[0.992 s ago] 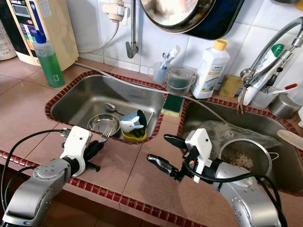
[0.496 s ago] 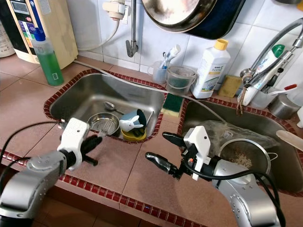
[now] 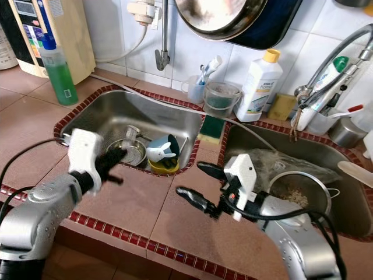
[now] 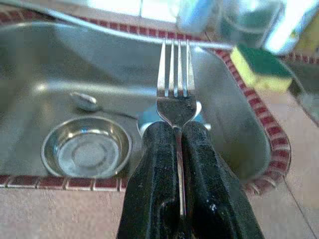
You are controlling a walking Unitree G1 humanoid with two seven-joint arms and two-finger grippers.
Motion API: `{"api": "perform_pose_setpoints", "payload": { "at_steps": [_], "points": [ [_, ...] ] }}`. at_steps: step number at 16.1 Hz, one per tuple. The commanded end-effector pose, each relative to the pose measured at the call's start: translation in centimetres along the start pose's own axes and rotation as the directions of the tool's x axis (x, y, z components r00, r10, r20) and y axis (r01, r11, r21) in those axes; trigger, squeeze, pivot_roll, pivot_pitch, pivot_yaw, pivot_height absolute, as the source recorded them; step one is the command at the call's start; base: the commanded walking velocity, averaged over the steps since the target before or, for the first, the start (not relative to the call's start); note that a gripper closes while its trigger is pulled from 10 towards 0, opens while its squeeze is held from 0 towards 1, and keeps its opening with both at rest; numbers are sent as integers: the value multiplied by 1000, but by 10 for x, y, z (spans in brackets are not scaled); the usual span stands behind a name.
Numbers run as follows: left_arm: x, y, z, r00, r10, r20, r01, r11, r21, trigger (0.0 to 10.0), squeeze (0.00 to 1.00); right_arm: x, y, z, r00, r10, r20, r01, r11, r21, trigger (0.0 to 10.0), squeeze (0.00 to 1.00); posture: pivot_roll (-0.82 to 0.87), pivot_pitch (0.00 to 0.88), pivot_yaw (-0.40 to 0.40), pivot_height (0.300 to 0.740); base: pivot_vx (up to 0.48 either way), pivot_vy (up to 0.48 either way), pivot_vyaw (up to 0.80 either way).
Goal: Kitchen organization
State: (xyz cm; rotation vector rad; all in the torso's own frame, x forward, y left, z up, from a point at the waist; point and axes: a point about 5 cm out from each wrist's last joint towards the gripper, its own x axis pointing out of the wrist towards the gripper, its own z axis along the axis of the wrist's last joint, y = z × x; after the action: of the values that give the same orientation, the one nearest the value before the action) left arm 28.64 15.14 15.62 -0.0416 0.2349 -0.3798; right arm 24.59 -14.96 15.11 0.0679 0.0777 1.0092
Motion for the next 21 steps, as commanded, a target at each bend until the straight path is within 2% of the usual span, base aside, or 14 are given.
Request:
{"api": "perform_pose_setpoints", "payload": {
  "at_steps": [1, 4, 5, 6, 7, 9, 11, 12, 13, 16, 17, 20, 21],
  "points": [
    [3, 1, 1, 999, 27, 33, -27, 1000, -4, 10000, 0, 2, -1, 7, 1000, -1, 26, 0, 1000, 5, 10000, 0, -9, 5, -106, 732, 0, 0, 0],
    [8, 1, 1, 994, 73, 77, -73, 997, -11, 10000, 0, 10, -1, 11, 995, -36, 93, 33, 999, 32, 10000, 0, -7, 2, -103, 732, 0, 0, 0],
    [10, 2, 3, 988, 93, 123, -97, 995, 26, 10000, 0, 16, -7, 15, 981, -115, 156, 110, 993, 43, 10000, 0, -5, 0, -104, 732, 0, 0, 0],
    [13, 3, 3, 982, 105, 160, -110, 994, 24, 10000, 0, 23, -14, 19, 957, -203, 209, 193, 979, 69, 10000, 0, -8, 0, -102, 732, 0, 0, 0],
    [15, 4, 5, 975, 113, 192, -124, 991, 46, 10000, 0, 28, -15, 22, 940, -238, 246, 227, 971, 73, 10000, 0, -8, 0, -101, 732, 0, 0, 0],
    [17, 4, 11, 951, 120, 285, -139, 989, 45, 10000, 0, 32, -17, 22, 919, -286, 273, 270, 958, 97, 10000, 0, -12, 0, -97, 732, 0, 0, 0],
    [17, 4, 10, 941, 109, 322, -126, 992, 32, 10000, 0, 33, -18, 17, 903, -330, 275, 314, 944, 102, 10000, 0, -17, 0, -94, 732, 0, 0, 0],
    [17, 4, 8, 942, 102, 320, -120, 992, 37, 10000, 0, 33, -20, 15, 884, -372, 282, 358, 928, 101, 10000, 0, -16, 0, -94, 732, 0, 0, 0],
    [17, 4, 5, 942, 90, 322, -114, 992, 56, 10000, 0, 32, -27, 14, 837, -461, 296, 449, 887, 112, 10000, 0, -17, 0, -93, 732, 0, 0, 0],
    [20, 4, 6, 934, 72, 349, -83, 996, 17, 10000, 0, 34, -35, 15, 732, -594, 334, 592, 797, 120, 10000, 0, -15, 0, -93, 732, 0, 0, 0],
    [21, 4, 7, 933, 73, 352, -84, 996, 16, 10000, 0, 35, -36, 15, 713, -615, 338, 611, 781, 132, 10000, 0, -15, 0, -93, 732, 0, 0, 0],
    [21, 5, 5, 930, 62, 361, -69, 998, 6, 10000, 0, 40, -37, 8, 696, -642, 322, 647, 755, 107, 10000, 0, -12, 0, -93, 732, 0, 0, 0],
    [21, 5, 5, 930, 60, 364, -67, 998, 7, 10000, 0, 41, -36, 8, 699, -639, 321, 643, 758, 107, 10000, 0, -12, 0, -93, 732, 0, 0, 0]
  ]
}}
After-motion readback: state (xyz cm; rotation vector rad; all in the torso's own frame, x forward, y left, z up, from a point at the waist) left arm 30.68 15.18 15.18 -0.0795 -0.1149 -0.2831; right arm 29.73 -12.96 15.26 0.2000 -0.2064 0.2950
